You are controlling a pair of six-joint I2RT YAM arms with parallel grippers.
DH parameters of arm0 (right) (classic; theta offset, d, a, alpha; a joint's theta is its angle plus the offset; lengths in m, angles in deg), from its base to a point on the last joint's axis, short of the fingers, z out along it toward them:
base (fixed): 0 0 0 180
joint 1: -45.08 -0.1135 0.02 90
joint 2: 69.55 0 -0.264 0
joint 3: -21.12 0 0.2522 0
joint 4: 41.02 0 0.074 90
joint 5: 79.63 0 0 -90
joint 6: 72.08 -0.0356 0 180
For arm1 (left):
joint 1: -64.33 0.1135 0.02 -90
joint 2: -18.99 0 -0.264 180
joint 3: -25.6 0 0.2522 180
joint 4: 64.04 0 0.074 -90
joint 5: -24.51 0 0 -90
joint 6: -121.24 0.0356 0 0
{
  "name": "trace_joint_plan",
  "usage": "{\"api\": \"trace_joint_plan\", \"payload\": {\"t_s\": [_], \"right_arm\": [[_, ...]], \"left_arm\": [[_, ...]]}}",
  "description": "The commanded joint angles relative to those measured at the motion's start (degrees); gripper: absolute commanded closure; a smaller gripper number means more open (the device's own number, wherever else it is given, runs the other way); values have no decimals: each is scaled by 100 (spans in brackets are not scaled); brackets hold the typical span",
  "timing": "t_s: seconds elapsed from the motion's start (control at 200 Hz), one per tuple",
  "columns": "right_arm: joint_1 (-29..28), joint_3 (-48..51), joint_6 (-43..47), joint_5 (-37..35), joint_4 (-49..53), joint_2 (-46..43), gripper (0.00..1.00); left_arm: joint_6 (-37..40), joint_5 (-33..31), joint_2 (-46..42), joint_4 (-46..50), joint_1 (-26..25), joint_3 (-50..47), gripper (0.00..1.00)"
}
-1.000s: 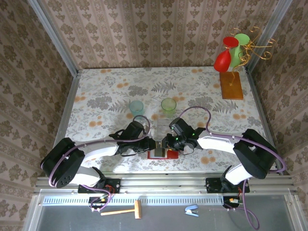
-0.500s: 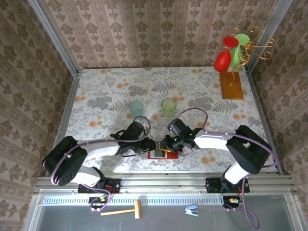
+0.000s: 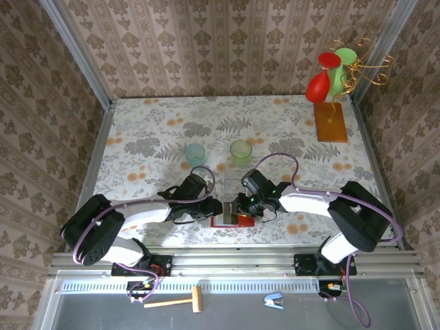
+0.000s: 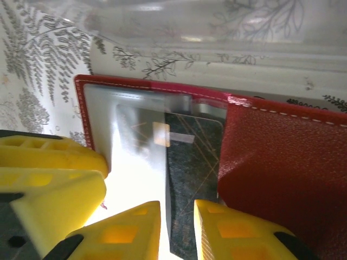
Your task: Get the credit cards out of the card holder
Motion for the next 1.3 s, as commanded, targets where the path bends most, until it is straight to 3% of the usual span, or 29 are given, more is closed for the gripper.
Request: {"api": "trace_joint_plan", "payload": {"t_s": [0.0,0.31,1.295], "right_arm": [[22,8,79,-128,-22,-321,77],[238,273,30,158,-259,-536,77],[429,502,-91,744,-704,171,73]], "left_arm": [[30,-46,-78,236,-56,77,74],[101,-22,-160,360,-196,350,76],[67,-28,375,254,-279,93,82]]}}
